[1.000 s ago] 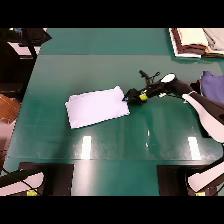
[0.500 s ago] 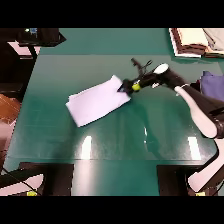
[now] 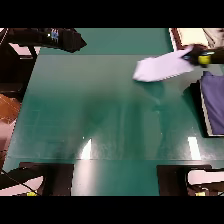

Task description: Fold the shirts.

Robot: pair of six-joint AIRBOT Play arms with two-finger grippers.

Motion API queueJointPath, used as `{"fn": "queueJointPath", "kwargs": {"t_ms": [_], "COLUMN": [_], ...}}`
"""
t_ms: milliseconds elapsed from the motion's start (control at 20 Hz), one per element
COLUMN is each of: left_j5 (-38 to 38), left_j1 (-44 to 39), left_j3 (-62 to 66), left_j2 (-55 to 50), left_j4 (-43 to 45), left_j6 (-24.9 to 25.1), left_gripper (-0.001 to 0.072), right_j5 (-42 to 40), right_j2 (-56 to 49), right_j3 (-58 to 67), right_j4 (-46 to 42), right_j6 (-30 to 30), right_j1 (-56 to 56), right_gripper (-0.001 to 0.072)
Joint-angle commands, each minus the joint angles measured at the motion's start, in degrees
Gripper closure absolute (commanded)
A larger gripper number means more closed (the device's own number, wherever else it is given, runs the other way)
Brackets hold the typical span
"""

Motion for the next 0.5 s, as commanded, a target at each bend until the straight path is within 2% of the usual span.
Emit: {"fn": "queueJointPath", "kwargs": {"t_ms": [0, 200, 450], "left_j5": [0.42, 0.46, 0.46], "left_j1": [-1.09, -1.09, -1.09], "left_j3": [0.0, 0.0, 0.0], "left_j2": [-0.02, -0.02, -0.02], "left_j4": [-0.2, -0.17, -0.17], "left_j6": [0.11, -0.02, -0.37], "left_gripper": [0.0687, 0.0687, 0.0687], "right_j5": [-2.56, -6.69, -11.1], "right_j2": [3.34, 3.21, 3.28], "right_j3": [0.13, 0.13, 1.99], "right_j4": [-1.53, -1.05, 0.57], "right_j6": [0.55, -0.44, -1.68], "right_j1": [-12.48, -18.97, -19.63], "right_gripper": [0.0697, 0.0697, 0.0697]}}
